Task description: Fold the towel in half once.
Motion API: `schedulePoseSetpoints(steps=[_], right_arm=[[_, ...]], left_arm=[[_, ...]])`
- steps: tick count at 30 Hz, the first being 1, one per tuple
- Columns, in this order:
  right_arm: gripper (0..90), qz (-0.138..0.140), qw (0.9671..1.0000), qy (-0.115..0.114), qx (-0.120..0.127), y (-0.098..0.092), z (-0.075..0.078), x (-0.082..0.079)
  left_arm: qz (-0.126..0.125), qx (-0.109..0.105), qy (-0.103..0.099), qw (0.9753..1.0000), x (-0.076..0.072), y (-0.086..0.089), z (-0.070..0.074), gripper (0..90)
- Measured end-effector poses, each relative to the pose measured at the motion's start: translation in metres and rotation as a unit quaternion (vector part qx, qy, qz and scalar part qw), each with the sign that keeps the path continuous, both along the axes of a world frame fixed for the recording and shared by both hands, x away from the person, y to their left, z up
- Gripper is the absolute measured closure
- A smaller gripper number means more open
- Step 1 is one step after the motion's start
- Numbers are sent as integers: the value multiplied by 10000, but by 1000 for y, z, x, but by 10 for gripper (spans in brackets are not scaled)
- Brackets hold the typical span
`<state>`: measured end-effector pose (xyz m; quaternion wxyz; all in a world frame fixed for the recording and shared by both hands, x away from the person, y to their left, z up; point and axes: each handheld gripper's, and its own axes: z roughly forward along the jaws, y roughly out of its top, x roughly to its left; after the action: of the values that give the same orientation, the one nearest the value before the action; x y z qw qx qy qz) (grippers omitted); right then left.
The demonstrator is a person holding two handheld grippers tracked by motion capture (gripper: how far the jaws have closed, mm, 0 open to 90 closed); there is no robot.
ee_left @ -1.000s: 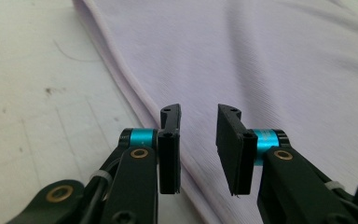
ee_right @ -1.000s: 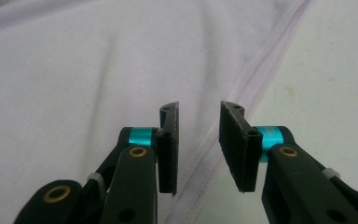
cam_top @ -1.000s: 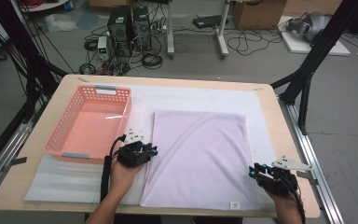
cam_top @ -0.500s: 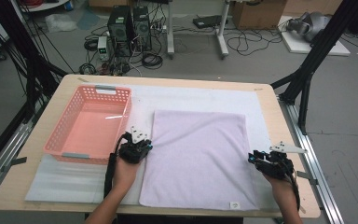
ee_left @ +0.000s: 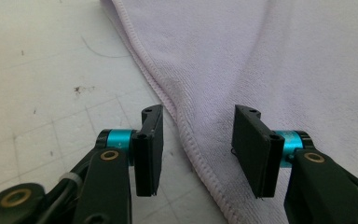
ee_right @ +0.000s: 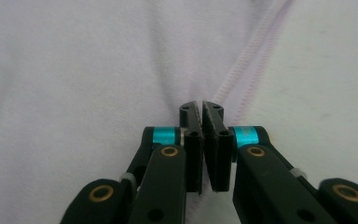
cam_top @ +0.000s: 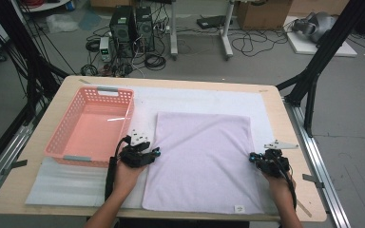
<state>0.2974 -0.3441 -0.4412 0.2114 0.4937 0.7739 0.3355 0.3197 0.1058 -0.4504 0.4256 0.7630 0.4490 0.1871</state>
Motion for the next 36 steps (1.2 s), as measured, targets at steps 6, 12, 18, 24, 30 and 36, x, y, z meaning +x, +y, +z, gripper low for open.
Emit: schedulePoseSetpoints(steps=[6, 12, 18, 24, 30, 36], right_arm=[[804, -148, 9997, -47, -176, -2, 5, -3], [713, -443, 9969, -204, 624, -17, 8, 13], [807, -409, 9984, 36, 383, -4, -4, 44], [865, -658, 9977, -73, -145, -4, -2, 46], [668, -561, 9980, -256, 136, -7, 8, 28], [560, -213, 9996, -75, 162, -10, 1, -3]], left_arm=[[-84, -74, 69, 9999, -1, 1, 0, 534], [-83, -137, 92, 9998, 0, 2, 0, 533], [-27, -258, 130, 9996, 1, 4, 0, 534], [-148, -267, 134, 9994, 1, 2, -1, 566], [-232, -251, 224, 9992, 2, 2, -1, 587], [-120, -241, 279, 9992, 3, 3, -2, 544]])
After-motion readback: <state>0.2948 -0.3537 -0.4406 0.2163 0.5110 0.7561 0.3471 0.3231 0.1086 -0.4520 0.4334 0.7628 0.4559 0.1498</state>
